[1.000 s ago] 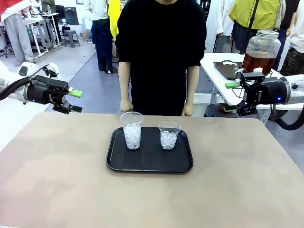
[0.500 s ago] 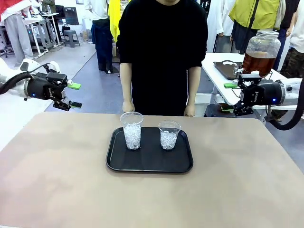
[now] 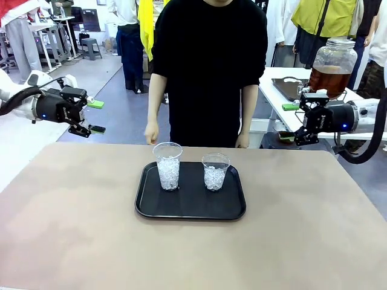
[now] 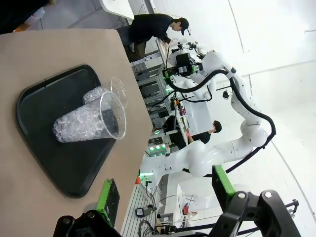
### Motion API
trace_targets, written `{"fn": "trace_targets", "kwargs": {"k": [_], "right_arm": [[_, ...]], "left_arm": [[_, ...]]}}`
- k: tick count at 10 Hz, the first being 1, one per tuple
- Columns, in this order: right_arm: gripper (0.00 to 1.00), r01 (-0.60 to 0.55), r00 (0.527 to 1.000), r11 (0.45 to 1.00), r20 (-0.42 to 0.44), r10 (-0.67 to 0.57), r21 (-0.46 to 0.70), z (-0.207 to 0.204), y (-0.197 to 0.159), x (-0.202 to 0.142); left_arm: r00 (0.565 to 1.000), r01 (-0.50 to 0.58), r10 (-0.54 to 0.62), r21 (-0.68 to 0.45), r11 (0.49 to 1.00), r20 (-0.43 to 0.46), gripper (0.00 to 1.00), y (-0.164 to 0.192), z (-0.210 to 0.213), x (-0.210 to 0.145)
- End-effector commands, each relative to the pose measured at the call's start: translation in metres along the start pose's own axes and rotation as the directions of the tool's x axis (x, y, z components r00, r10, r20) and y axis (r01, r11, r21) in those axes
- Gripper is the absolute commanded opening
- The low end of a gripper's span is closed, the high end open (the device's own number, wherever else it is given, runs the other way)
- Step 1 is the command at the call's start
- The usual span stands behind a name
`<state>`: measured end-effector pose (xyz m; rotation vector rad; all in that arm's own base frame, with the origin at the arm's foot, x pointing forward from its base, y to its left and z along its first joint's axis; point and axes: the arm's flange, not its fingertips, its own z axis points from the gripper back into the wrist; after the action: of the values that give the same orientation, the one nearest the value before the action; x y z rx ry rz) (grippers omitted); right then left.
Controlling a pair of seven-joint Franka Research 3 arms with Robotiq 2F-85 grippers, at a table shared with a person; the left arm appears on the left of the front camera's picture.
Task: Pour the drink into the iced cup.
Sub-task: Pick up the iced cup indicated by the human and present it to them.
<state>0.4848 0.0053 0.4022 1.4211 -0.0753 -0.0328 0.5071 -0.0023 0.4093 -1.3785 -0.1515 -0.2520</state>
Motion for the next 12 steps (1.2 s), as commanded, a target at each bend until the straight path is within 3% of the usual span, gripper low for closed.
{"fn": "trace_targets", "kwargs": {"k": [1,12], "right_arm": [[1.0,0.001,1.0,1.0,0.0,-0.001,0.0,0.0001,-0.0001,0.0],[1.0,0.001,1.0,1.0,0.0,-0.001,0.0,0.0001,-0.0001,0.0]], "left_arm": [[1.0,0.002,-0.002,0.001,1.0,-0.005,1.0,0.0002,-0.001,-0.0005],[1.0,0.002,-0.002,0.001,1.0,-0.005,1.0,0.0002,-0.001,-0.0005]]}}
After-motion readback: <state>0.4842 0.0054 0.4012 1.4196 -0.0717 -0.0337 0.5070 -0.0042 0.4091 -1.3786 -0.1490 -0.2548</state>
